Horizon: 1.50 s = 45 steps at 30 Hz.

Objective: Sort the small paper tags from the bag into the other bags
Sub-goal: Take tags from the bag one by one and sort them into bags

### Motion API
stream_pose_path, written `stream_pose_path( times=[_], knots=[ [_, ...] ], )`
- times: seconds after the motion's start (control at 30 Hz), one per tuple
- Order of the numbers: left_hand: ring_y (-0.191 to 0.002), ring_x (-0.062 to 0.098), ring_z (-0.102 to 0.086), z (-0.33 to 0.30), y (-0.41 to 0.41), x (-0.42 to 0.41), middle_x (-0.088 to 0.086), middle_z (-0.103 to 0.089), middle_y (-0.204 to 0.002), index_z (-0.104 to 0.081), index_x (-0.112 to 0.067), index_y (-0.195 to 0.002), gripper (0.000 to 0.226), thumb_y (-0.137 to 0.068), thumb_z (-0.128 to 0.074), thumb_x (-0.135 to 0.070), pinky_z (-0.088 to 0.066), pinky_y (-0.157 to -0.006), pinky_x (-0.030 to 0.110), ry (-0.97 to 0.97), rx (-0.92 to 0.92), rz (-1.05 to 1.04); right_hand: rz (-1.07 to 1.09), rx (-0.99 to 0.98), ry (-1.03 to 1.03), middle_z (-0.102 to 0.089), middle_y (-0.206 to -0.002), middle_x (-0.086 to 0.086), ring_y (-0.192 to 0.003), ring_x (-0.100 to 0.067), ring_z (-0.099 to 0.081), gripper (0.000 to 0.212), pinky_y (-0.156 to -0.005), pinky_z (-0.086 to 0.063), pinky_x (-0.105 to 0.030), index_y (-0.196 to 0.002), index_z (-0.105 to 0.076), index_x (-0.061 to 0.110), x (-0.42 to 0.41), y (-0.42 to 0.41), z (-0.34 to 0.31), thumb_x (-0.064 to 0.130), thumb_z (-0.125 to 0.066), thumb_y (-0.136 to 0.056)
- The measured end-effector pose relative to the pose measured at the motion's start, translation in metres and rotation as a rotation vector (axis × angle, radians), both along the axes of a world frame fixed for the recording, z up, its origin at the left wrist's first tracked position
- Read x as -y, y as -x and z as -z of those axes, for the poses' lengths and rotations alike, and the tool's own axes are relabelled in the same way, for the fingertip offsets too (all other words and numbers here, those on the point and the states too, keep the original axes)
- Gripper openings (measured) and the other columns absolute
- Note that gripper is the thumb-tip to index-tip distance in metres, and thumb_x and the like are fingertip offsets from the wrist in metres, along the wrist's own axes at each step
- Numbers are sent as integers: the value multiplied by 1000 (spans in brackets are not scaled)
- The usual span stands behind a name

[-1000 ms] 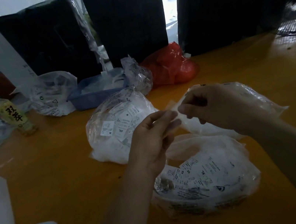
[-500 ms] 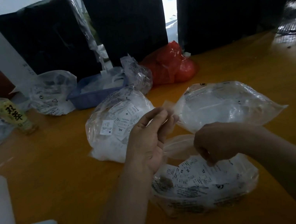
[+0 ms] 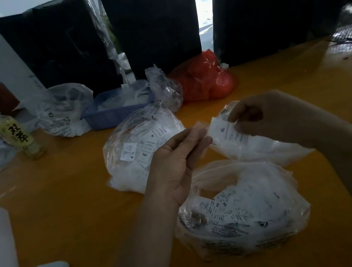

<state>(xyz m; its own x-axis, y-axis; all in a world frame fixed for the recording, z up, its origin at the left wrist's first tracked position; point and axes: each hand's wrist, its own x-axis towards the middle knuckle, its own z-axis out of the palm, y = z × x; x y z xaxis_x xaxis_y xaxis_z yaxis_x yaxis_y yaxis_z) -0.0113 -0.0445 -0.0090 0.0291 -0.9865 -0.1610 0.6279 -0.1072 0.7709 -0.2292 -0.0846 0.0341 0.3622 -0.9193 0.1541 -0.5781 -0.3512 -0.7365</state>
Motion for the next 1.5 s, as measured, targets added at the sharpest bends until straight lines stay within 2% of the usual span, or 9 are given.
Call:
stream_pose_path(
  times=[0.13, 0.2, 0.47, 0.6, 0.9, 1.1, 1.27, 1.33, 1.5],
  knots=[
    [-96, 27, -78, 0, 1, -1, 17, -79, -103, -74, 1, -105, 32, -74, -77, -9, -64, -81, 26, 7, 15, 10, 155, 173, 183, -69, -94, 12, -78, 0, -68, 11, -61, -52, -8, -97, -70, 27, -1, -1, -5, 17, -68, -95],
    [-96, 26, -78, 0, 2, -1, 17, -79, -103, -73, 2, -107, 33, -75, -76, -8, -64, -81, 26, 2, 12, 9, 187, 242, 238, -66, -93, 15, -80, 0, -69, 14, -63, -50, -4, -93, -66, 31, -4, -3, -8, 17, -67, -96],
    [-99, 27, -78, 1, 3, -1, 18, -79, -105, -72, 3, -110, 38, -74, -77, -9, -63, -86, 28, 21, 27, 9, 165, 31, 389, -59, -88, 22, -79, 4, -60, 10, -64, -45, 1, -103, -71, 23, -5, -11, -1, 16, -67, -97],
    [-101, 27, -78, 3, 2, -1, 18, -79, -106, -72, 2, -111, 41, -73, -78, -12, -63, -86, 27, 53, 81, -19, 134, -48, 401, -61, -87, 21, -81, 5, -60, 12, -68, -45, 1, -102, -73, 22, -5, -12, 0, 13, -68, -95],
    [-105, 24, -77, 6, 3, -1, 13, -80, -104, -77, -7, -108, 47, -68, -87, -28, -61, -82, 23, 99, 306, -80, 112, -83, 338, -68, -91, 19, -75, 2, -64, 16, -66, -56, -18, -100, -72, 32, -3, -12, 2, 18, -69, -94],
    [-92, 22, -79, 6, 5, -4, 10, -81, -96, -78, -14, -104, 21, -84, -82, -20, -62, -74, 24, 98, 420, -56, 74, -117, 284, -70, -100, 15, -77, 0, -64, 16, -69, -57, -21, -100, -71, 33, -6, -14, 2, 18, -68, -95],
    [-86, 19, -79, 3, 5, -7, 4, -82, -95, -79, -19, -102, 13, -89, -80, -22, -61, -65, 25, 128, 574, -18, 40, -143, 256, -67, -90, 22, -76, 4, -63, 16, -67, -50, -9, -101, -74, 31, -8, -16, 1, 16, -69, -95],
    [-90, 18, -79, 2, 4, -8, 3, -82, -96, -78, -18, -105, 15, -91, -79, -22, -61, -64, 25, 131, 587, -40, 67, -138, 249, -70, -96, 17, -73, 1, -65, 17, -66, -54, -12, -101, -73, 30, -6, -14, 2, 15, -69, -95],
    [-92, 17, -79, 3, 6, -7, 2, -82, -96, -78, -17, -106, 17, -90, -80, -21, -62, -66, 25, 156, 585, -85, 90, -61, 181, -67, -84, 19, -65, 10, -66, 20, -52, -47, -5, -91, -71, 33, -5, -11, 5, 13, -72, -93]
  ],
)
